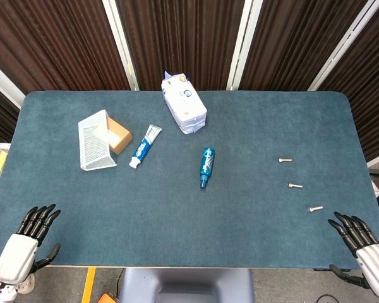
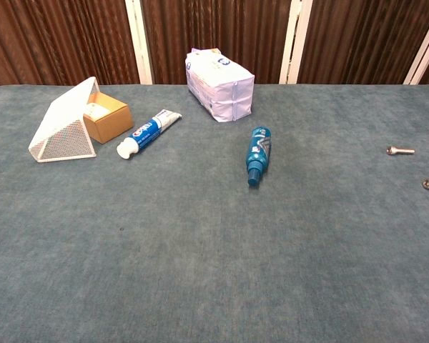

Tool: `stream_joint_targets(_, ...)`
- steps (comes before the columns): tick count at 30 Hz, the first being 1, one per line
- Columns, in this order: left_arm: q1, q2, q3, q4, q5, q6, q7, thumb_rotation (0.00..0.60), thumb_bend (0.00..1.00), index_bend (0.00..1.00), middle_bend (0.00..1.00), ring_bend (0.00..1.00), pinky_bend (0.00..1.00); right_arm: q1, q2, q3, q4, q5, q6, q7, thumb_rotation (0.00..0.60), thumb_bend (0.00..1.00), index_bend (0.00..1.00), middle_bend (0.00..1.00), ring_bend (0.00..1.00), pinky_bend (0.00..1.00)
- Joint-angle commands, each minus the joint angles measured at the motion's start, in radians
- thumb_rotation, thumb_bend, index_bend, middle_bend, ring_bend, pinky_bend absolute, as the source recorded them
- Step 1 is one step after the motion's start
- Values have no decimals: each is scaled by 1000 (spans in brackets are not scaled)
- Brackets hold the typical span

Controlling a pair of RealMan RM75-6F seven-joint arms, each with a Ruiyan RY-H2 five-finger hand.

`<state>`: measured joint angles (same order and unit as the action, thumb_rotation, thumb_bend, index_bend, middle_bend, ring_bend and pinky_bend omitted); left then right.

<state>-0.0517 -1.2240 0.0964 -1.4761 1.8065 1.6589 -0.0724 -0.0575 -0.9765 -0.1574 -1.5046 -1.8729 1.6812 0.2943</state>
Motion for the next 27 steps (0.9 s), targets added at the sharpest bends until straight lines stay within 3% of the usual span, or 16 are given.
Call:
stream_joint_targets(1, 0, 0, 1, -1, 4, 0, 1, 600, 417, 0, 0, 0, 13, -3, 6, -3, -1, 1, 6, 7, 600, 293, 0, 0, 0, 0)
stream_joint_targets(7, -1, -3, 7, -2, 12, -3, 5, 600, 416, 0, 0, 0, 13, -1, 8, -2, 8, 12, 4, 16, 600, 293, 0, 0, 0, 0)
stream_joint_targets(11, -3, -8, 1, 5, 7, -6, 6, 600, 417, 0, 0, 0, 13, 35, -36, 29, 50, 41, -46, 13, 600, 293, 0, 0, 0, 0)
stream_joint_targets(14, -8, -12, -6, 10, -6, -15, 0, 600, 417, 0, 0, 0, 13, 89, -103, 56, 147, 56, -105, 65, 600, 293, 23, 0, 0, 0)
stream_joint_targets(19, -15, -28, -23, 30, -35, -32, 9, 600, 417, 0, 0, 0, 13, 194, -219, 75, 361, 83, -214, 355, 600, 293, 189, 0, 0, 0)
stream_joint_targets(27, -32, -55, -42, 58, -86, -85, 26, 600, 417, 0, 0, 0, 13, 284, -387, 84, 689, 98, -295, 510, 600, 310, 400, 0, 0, 0)
